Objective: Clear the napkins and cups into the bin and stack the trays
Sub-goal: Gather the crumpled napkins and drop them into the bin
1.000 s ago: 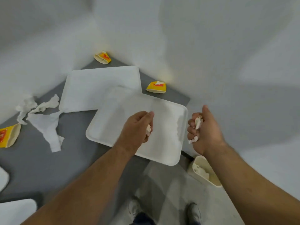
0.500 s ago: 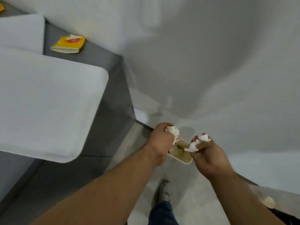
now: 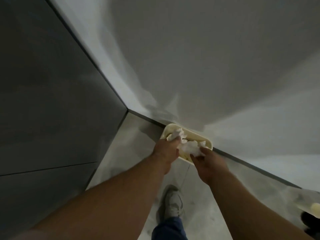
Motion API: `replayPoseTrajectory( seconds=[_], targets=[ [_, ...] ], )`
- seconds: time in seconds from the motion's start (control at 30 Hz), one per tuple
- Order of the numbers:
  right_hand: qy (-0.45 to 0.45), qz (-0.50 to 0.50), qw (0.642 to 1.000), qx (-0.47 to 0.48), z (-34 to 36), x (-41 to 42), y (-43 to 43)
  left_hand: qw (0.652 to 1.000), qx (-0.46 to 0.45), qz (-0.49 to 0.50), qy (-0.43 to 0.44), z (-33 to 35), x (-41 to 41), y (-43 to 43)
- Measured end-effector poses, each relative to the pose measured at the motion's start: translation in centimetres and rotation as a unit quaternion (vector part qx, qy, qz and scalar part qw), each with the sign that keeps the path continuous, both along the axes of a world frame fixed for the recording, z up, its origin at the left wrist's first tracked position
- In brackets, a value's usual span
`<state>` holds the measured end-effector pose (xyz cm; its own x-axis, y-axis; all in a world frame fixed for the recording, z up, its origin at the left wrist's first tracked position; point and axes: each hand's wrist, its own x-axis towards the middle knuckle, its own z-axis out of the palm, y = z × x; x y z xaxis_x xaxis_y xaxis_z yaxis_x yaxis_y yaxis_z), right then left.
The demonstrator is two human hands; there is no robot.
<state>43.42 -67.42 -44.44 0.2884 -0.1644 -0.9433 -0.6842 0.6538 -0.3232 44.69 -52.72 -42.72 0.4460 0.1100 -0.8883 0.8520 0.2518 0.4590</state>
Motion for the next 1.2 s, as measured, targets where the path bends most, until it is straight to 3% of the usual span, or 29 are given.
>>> replayPoseTrajectory(
  seconds=[0.13,0.27,0.37,0.53,0.8,0.93,1.1,1.2],
  targets=[
    [0.031,0.044,0.998,-0.029,-1.7,1.0,0.0,0.998,0.026,-0.041,0.043,-1.8,0.2,0.6],
    [0.024,0.094,0.993,-0.068,-0.9,1.0,0.4,0.998,0.040,-0.045,0.018,-1.2,-0.9,2.1],
    [-0.009,0.120,0.990,-0.068,2.2,1.1,1.5,0.997,0.066,-0.048,-0.018,0.9,-1.3,3.4],
    [-0.100,0.212,0.958,-0.168,11.6,2.3,4.5,0.984,0.125,-0.036,-0.124,9.4,-1.0,4.7],
    [-0.334,0.392,0.825,-0.234,35.9,4.6,9.9,0.951,0.114,0.054,-0.283,33.1,-2.0,9.7],
    [-0.432,0.449,0.748,-0.229,46.5,3.8,14.3,0.933,0.063,0.088,-0.343,44.0,-5.7,13.8],
    [-0.516,0.540,0.638,-0.187,53.9,0.8,21.8,0.905,0.115,0.158,-0.377,51.3,-12.4,21.9],
    [-0.524,0.577,0.605,-0.162,55.6,-1.4,27.4,0.886,0.183,0.221,-0.365,52.8,-17.0,28.6]
  ],
)
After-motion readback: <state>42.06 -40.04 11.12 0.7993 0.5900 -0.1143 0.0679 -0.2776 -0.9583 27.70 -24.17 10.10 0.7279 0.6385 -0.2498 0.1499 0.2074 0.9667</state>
